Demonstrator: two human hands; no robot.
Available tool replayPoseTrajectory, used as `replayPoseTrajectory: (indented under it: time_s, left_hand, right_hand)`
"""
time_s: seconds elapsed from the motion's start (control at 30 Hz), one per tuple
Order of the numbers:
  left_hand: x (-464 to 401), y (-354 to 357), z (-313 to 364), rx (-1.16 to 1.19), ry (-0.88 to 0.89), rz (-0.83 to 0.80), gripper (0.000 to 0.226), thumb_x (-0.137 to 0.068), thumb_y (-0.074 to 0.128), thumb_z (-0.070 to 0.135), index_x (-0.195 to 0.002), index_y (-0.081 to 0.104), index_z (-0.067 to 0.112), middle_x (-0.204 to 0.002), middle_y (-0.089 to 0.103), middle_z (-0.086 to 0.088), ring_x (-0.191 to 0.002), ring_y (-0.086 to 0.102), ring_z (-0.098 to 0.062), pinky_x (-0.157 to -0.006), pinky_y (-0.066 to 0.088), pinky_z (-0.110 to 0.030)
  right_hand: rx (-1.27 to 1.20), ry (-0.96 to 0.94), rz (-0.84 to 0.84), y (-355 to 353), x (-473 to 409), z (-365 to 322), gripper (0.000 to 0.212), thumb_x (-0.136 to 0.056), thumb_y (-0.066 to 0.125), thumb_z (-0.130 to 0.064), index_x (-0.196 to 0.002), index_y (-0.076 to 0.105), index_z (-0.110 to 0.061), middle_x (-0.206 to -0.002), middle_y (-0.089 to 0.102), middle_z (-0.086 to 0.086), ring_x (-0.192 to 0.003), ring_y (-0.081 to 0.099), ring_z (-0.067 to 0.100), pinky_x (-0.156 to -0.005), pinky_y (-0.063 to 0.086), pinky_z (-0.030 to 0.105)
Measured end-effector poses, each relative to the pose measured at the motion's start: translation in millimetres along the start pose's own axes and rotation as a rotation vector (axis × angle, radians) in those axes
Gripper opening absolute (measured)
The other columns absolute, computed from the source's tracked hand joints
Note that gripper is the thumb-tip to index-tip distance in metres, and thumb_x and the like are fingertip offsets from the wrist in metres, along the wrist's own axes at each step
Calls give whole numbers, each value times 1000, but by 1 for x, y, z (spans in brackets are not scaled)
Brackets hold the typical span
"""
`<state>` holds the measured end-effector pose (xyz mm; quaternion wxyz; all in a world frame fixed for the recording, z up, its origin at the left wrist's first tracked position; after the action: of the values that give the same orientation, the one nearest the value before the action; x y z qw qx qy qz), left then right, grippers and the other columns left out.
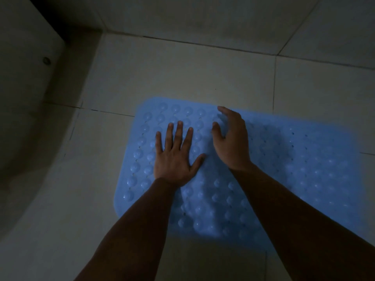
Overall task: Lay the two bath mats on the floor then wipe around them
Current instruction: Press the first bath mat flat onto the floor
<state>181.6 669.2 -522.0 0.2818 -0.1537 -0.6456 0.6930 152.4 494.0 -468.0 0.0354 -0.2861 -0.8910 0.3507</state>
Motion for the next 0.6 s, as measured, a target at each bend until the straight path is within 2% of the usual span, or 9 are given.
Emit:
replayPoseTrajectory:
  time_s: [0.1,0.2,0.23,0.27,0.33,0.4,0.47,0.5,0.6]
  left_hand:
    - [-1,-1,-1,19,-29,-95,103,-86,12,92,-165,-6,28,-171,-19,-9,-156,-25,-30,-124,-8,-64]
    - [-15,-8,-1,111,-7,-322,111,-80,18,96,-162,-19,30,-165,-36,-8,-150,-37,-32,-120,-19,-64]
    - [-17,-18,-3,192,-7,-395,108,-84,25,93,-163,-15,30,-166,-33,-8,-152,-34,-31,-121,-18,-62]
    - [-18,-32,-8,286,-29,-421,100,-90,33,85,-165,-4,29,-171,-22,-7,-157,-21,-31,-125,-10,-59]
    - [-19,-59,-27,470,-117,-278,72,-100,49,60,-162,29,29,-171,21,-5,-156,25,-29,-125,22,-48]
    - [-9,-80,-50,460,-160,-51,51,-102,53,39,-150,50,26,-154,53,-5,-139,52,-30,-111,44,-43]
    - [4,-88,-71,401,-183,59,46,-98,48,32,-142,59,20,-140,63,-8,-131,57,-32,-103,51,-46]
    - [8,-88,-80,383,-202,80,47,-96,45,30,-139,61,18,-137,65,-9,-131,57,-33,-101,52,-47]
    - [22,-80,-106,283,-263,138,52,-93,38,32,-134,65,16,-137,66,-8,-137,51,-34,-101,51,-49]
  right_hand:
    - [7,17,-25,-4,5,-3,39,-97,61,-20,-136,57,-18,-134,59,2,-126,54,17,-106,35,17]
    - [45,37,-108,-10,1,-13,38,-94,62,-23,-131,60,-18,-131,60,2,-123,56,20,-103,36,20]
    - [49,61,-160,-11,0,-21,37,-92,62,-25,-129,61,-18,-129,61,3,-122,58,21,-102,37,21]
    - [54,95,-220,-11,0,-30,37,-91,62,-26,-128,62,-18,-128,63,4,-120,59,22,-101,38,22]
    - [69,153,-339,-1,-3,-46,36,-92,63,-25,-127,64,-19,-127,65,6,-120,61,23,-102,42,28]
    - [107,168,-413,18,0,-63,38,-93,61,-26,-131,62,-20,-133,63,7,-125,59,26,-109,43,37]
    - [214,166,-470,47,11,-79,45,-97,55,-31,-140,55,-21,-145,54,7,-138,48,27,-118,32,49]
    - [296,139,-507,63,18,-87,49,-99,49,-34,-146,48,-20,-154,45,7,-146,37,27,-122,22,54]
    - [508,-12,-605,118,48,-97,66,-102,27,-46,-159,18,-15,-169,8,13,-157,-1,31,-123,4,61]
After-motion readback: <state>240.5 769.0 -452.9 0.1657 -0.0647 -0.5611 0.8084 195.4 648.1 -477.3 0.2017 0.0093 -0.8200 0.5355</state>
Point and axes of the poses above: each hand's wrist, its own x-axis away from the middle knuckle, its own y-axis out of the palm, z = x × y, the point moved 5 cm from there along -x, towards the middle knuckle
